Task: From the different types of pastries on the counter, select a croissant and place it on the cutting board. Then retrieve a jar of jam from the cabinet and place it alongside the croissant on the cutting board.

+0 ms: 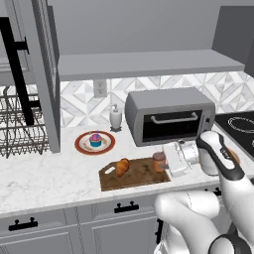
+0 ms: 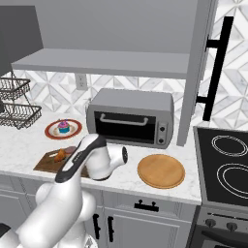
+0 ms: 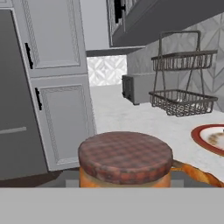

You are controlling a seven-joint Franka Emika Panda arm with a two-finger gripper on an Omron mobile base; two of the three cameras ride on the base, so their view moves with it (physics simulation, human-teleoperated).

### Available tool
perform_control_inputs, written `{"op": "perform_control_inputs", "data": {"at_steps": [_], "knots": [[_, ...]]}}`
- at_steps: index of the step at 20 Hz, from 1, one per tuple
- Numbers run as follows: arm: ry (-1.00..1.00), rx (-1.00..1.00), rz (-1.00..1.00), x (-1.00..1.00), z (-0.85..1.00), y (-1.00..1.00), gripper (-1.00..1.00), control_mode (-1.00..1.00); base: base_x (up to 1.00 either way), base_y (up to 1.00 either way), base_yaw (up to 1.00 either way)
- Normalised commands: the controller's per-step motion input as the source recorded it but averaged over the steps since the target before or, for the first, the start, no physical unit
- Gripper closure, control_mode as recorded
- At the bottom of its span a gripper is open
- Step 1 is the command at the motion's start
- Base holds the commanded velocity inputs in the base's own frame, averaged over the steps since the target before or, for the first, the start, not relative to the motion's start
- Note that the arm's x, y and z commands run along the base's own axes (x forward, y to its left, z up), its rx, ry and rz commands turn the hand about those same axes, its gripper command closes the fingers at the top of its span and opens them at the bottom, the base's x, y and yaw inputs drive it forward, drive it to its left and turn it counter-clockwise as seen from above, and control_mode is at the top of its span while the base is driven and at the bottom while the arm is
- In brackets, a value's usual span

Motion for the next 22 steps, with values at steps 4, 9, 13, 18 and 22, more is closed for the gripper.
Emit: {"op": "perform_control_inputs", "data": {"at_steps": [4, 9, 13, 18, 22], "knots": [[-0.05, 0.00, 0.00, 0.09, -0.37, 0.20, 1.00, -1.00, 0.00, 0.00, 0.00], [0.00, 0.01, 0.00, 0.12, -0.35, 0.19, 1.00, -1.00, 0.00, 0.00, 0.00], [0.00, 0.00, 0.00, 0.20, -0.27, 0.21, 1.00, -1.00, 0.00, 0.00, 0.00], [0.00, 0.00, 0.01, 0.30, -0.27, 0.13, 1.00, -1.00, 0.00, 0.00, 0.00], [-0.01, 0.02, 0.05, 0.19, -0.30, 0.00, 1.00, -1.00, 0.00, 0.00, 0.00]]}}
